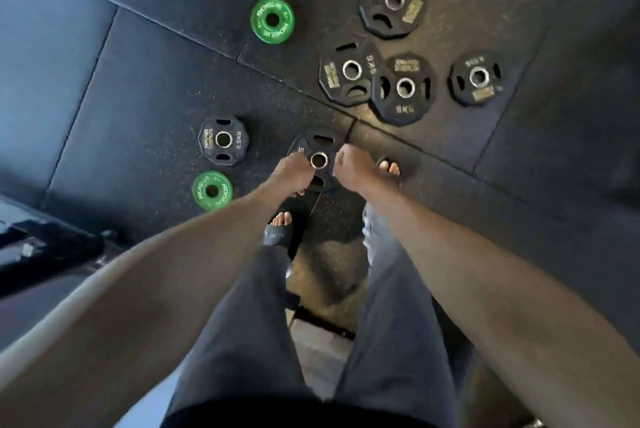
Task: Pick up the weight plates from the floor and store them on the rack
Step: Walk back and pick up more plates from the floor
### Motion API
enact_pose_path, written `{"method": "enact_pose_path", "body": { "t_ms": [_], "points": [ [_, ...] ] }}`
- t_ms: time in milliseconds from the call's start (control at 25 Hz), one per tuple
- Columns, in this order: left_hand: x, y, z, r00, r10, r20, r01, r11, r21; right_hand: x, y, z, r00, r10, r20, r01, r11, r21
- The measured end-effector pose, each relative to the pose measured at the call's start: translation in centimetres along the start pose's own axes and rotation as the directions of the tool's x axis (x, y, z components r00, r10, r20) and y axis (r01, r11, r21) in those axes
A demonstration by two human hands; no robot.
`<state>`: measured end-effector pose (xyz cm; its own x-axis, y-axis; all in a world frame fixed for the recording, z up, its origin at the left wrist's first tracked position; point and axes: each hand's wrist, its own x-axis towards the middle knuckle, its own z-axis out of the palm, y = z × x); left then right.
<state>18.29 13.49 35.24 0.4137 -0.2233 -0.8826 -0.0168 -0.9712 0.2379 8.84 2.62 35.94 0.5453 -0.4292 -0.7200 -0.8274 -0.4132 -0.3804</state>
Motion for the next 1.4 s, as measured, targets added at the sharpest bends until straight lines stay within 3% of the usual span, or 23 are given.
{"method": "enact_pose_path", "body": {
  "t_ms": [120,320,560,760,840,920,1080,1240,1400],
  "points": [
    [6.2,-0.6,2.7,0.974,-0.226,0.022,0.224,0.941,-0.255,7.8,2.3,1.7,0.994,-0.031,0.105,0.043,0.992,-0.122],
    [15.8,-2.5,7.1,0.917,-0.383,0.108,0.373,0.733,-0.569,18.8,3.0,7.1,0.976,-0.072,0.208,0.131,0.948,-0.29],
    [28.4,-9.0,15.1,0.745,-0.643,0.176,0.535,0.419,-0.734,32.0,6.7,14.9,0.982,-0.085,0.169,0.149,0.896,-0.418],
    [35.1,-12.6,20.4,0.709,-0.604,0.362,0.533,0.124,-0.837,39.1,8.9,19.7,0.989,-0.096,0.116,0.14,0.872,-0.469],
    [36.3,-12.8,20.2,0.731,-0.605,0.315,0.498,0.156,-0.853,40.5,8.9,20.8,0.989,-0.107,0.103,0.145,0.841,-0.521],
    [37.2,-13.0,20.3,0.753,-0.61,0.248,0.493,0.273,-0.826,41.1,8.7,21.3,0.985,-0.159,0.064,0.166,0.786,-0.596],
    [38.0,-13.3,20.8,0.662,-0.73,0.167,0.563,0.338,-0.754,40.7,8.4,21.9,0.942,-0.326,0.077,0.288,0.671,-0.683],
    [37.1,-12.2,19.8,0.709,-0.701,0.075,0.537,0.467,-0.702,39.7,9.2,20.4,0.949,-0.315,0.025,0.268,0.76,-0.593],
    [34.9,-10.8,17.4,0.751,-0.659,-0.039,0.474,0.579,-0.663,38.2,9.8,16.2,0.99,-0.101,0.1,0.129,0.934,-0.334]
  ]
}}
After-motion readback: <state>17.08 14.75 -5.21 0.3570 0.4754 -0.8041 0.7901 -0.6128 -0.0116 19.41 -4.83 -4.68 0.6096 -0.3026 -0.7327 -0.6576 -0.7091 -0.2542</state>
